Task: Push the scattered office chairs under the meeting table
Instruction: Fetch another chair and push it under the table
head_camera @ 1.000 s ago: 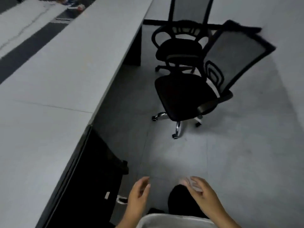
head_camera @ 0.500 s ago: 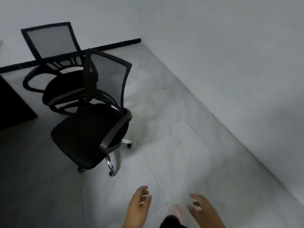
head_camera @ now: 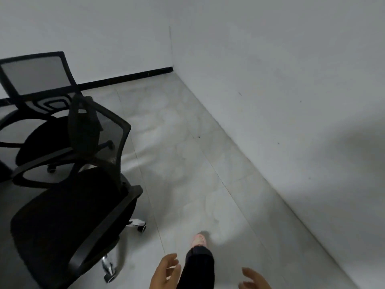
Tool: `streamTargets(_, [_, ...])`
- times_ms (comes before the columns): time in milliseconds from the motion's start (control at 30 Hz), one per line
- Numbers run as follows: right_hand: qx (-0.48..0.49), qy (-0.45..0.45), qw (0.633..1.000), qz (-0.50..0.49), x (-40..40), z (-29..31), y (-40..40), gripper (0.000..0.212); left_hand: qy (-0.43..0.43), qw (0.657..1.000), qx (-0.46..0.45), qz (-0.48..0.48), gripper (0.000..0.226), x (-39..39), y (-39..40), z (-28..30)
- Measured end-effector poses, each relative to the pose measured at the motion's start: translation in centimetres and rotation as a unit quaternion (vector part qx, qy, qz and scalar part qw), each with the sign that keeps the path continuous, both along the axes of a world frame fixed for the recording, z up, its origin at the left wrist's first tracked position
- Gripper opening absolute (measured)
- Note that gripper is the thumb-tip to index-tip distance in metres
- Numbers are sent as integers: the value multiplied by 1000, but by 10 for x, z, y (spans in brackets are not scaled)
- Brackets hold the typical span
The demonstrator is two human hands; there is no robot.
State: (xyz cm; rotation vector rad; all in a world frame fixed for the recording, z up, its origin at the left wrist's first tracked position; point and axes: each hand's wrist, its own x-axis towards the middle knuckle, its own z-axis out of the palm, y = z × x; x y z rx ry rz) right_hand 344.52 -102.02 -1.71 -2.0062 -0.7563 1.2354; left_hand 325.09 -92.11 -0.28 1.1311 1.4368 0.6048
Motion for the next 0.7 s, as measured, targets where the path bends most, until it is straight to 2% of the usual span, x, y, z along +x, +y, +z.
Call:
streamTargets(100, [54,41,998,-3,39,-1,75,60,-25,999,18,10,33,48,73,2])
streamTargets(133, [67,50,995,-47,49,4,106,49,-39,999,27,7,34,64,102,5])
streamTargets(167, [84,21,993,-83,58,16,137,38,-50,998,34,1,34,78,131,9])
streamTargets(233, [109,-16,993,-47,81,39,191,45,-59,997,52,-14,32,102,184,24])
streamTargets(333, [120,-58,991,7,115,65,268,44,-67,995,76,-10,29,127,251,39])
streamTargets(400, [115,-54,992,7,133,67,301,35,-65,995,81,2,29,137,284,42])
streamTargets(467, [112,-58,992,15,145,55,327,54,-59,995,81,21,34,145,310,39])
streamTargets(533, [57,-78,995,-4,152,50,358,63,-54,995,62,59,37,151,331,34])
streamTargets(567, [57,-93,994,-18,155,45,377,53,-50,994,52,86,39,153,342,30])
streamTargets(633, [41,-64,997,-17,158,30,418,13,-41,989,46,135,41,160,368,23])
streamTargets(700, [36,-38,996,78,173,20,466,60,-28,981,53,183,43,164,404,17])
